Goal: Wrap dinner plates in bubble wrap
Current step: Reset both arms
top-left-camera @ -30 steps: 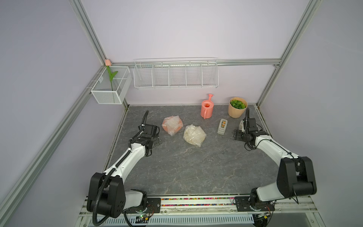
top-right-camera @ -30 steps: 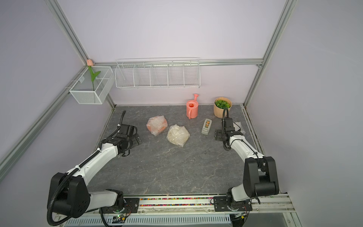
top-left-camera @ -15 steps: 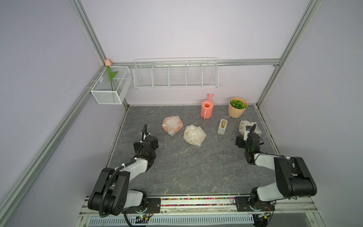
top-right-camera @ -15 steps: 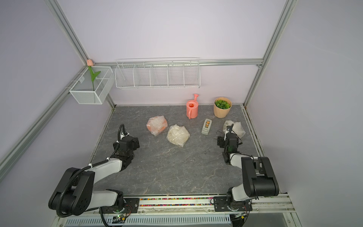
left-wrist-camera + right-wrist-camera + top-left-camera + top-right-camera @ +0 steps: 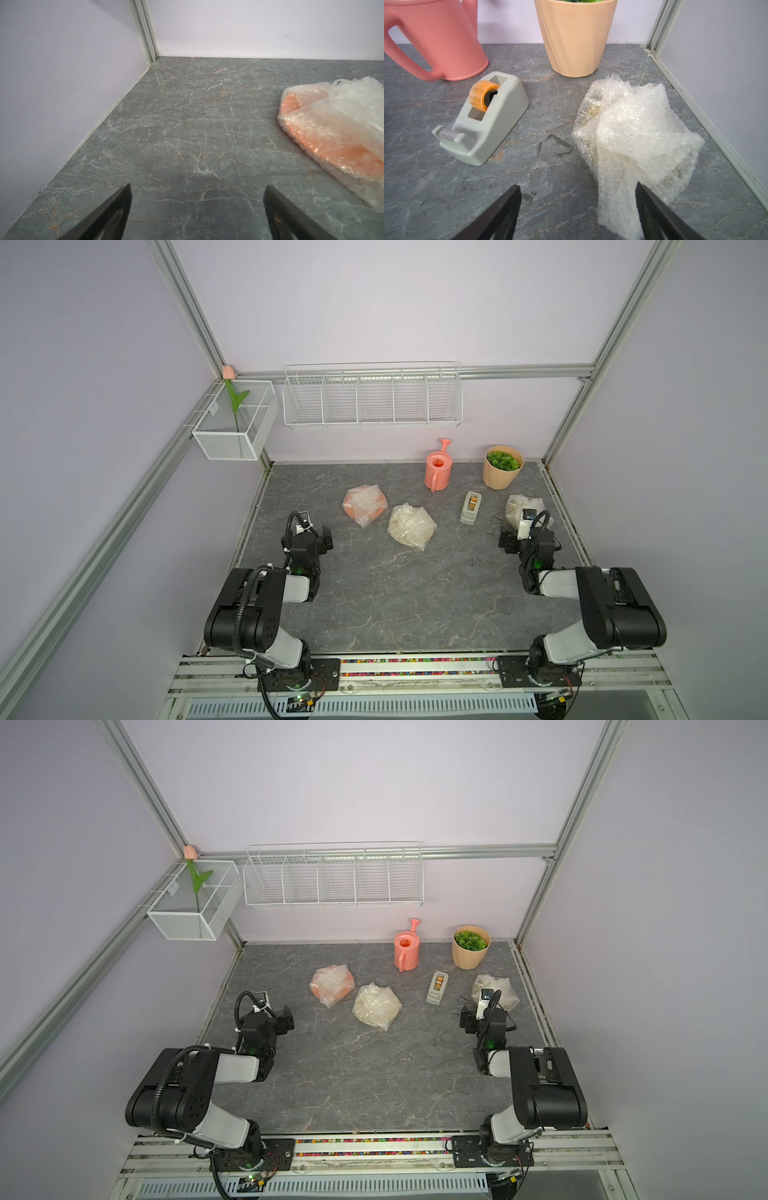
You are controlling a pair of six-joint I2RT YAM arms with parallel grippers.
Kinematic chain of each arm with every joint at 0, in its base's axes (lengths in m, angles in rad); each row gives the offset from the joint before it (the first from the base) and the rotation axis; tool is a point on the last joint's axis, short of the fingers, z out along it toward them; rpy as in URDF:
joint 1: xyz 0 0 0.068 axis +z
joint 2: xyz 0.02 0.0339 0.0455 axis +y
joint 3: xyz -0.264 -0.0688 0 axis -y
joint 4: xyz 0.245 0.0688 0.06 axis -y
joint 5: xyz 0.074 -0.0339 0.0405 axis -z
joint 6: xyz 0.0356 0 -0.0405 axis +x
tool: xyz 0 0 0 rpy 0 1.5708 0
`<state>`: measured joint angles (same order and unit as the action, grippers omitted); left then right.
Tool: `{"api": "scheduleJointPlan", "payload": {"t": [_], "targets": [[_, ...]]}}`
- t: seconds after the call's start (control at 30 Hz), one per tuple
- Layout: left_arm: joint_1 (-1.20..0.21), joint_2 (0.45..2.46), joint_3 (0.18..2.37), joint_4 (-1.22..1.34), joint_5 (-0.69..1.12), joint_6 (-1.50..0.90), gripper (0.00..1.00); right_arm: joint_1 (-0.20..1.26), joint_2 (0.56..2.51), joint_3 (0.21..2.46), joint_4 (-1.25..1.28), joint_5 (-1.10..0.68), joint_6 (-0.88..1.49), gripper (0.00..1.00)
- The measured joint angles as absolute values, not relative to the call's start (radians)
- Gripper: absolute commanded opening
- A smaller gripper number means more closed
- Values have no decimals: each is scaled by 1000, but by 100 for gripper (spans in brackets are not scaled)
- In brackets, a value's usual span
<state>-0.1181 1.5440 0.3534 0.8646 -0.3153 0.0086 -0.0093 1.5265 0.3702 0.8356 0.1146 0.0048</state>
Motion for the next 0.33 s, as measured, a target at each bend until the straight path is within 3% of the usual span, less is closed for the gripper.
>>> {"api": "scheduleJointPlan", "payload": {"t": [0.33], "targets": [[-110,1552,362,919,-387,-17,99,-3,1526,370,836,115,-1,89]]}}
